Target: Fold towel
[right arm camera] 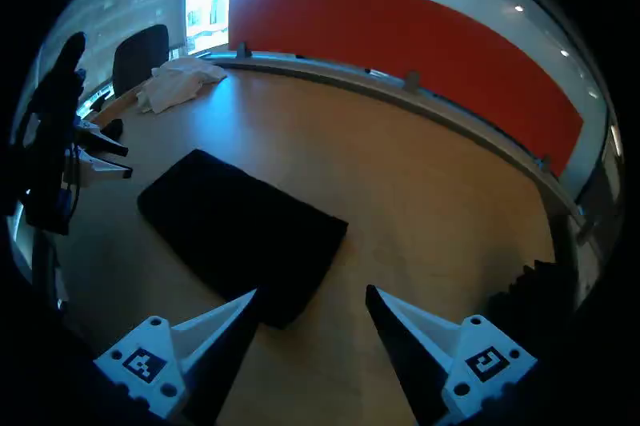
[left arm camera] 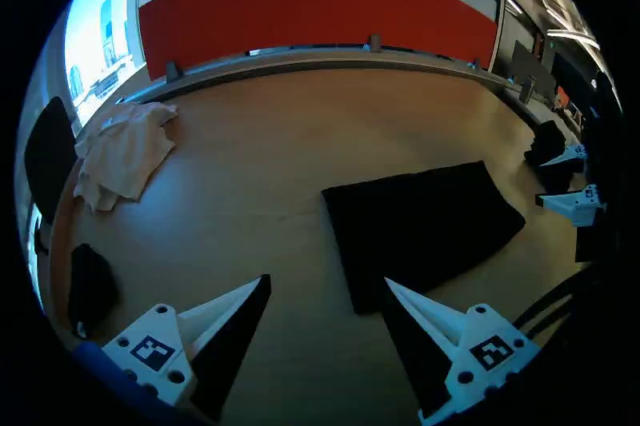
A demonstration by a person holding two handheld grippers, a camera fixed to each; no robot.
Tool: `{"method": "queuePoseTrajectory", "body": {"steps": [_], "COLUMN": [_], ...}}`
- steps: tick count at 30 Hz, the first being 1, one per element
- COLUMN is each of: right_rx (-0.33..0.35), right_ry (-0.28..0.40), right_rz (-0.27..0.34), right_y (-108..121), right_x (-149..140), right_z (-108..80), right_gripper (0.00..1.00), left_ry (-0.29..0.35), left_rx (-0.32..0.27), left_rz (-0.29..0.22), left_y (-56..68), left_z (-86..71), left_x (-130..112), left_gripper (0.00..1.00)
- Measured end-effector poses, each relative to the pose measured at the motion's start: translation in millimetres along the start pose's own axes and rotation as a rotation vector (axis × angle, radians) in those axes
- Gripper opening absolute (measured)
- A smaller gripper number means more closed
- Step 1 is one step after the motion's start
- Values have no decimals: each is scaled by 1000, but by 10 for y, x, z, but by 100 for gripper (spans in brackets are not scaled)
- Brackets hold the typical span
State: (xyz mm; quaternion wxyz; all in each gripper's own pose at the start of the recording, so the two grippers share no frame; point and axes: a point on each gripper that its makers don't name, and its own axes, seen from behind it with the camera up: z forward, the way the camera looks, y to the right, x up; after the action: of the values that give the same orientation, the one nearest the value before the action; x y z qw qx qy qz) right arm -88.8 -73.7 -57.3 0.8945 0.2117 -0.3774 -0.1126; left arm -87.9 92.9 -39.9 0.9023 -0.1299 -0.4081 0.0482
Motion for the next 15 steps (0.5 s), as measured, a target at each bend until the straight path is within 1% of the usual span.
{"method": "queuePoseTrajectory", "body": {"steps": [7, 15], "right_rx": [8, 25], "right_ry": [-1, -4], "right_rz": [-10, -29], "right_y": [-15, -37], "right_x": [-7, -27], "right_z": [8, 1], "right_gripper": [96, 96], "left_ry": [12, 30], "left_rx": [7, 46], "left_rz": [-4, -42], "left_y": [0, -75], "left_z": [-43, -114], "left_x": [-2, -39], "left_gripper": [94, 94]}}
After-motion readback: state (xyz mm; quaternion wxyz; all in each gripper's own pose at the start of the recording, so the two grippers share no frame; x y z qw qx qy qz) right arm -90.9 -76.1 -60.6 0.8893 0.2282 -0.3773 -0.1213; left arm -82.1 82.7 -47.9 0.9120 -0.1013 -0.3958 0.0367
